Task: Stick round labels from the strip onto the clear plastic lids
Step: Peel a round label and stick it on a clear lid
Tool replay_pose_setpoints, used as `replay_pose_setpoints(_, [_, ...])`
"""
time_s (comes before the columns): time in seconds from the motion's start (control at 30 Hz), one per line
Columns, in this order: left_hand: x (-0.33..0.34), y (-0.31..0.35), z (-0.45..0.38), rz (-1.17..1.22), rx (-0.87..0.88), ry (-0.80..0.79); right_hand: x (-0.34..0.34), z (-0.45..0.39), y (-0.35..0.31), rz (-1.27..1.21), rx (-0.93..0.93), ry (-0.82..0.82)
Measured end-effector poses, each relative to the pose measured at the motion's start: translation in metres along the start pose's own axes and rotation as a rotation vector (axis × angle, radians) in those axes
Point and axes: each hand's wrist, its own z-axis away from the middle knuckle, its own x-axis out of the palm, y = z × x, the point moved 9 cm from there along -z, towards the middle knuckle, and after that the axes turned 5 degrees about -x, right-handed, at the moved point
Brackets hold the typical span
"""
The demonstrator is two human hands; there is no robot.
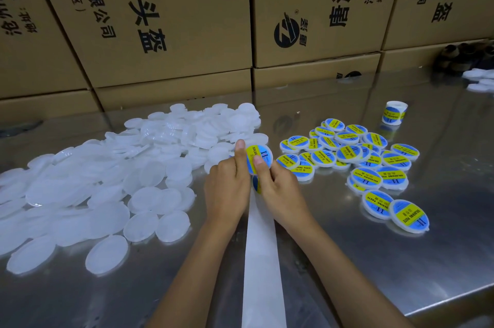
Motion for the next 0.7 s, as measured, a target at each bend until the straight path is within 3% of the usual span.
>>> replay_pose_setpoints(0.17, [0.01, -0.005, -0.003, 0.098, -0.046, -0.106, -0.003, -0.001, 0.006, -0.015, 0.035, -0.071])
replay_pose_setpoints(0.3, [0.003, -0.005, -0.006, 0.047, 0.013, -0.067, -0.003, -0.003, 0.007, -0.072, 0.075, -0.128])
replay_pose_setpoints(0.43, [0.003, -0.001, -0.005, -0.016, 0.05, -0.004, -0.008, -0.006, 0.001, -0.09, 0.063, -0.063])
replay_pose_setpoints(0.57, [0.009, -0.005, -0.006, -0.068, 0.078, -0.059, -0.017, -0.006, -0.001, -0.051, 0.018, 0.035])
replay_pose_setpoints(0.7, [0.009, -0.011, -0.008, 0.09, -0.033, -0.115, -0.011, -0.004, -0.003, 0.028, -0.023, -0.042])
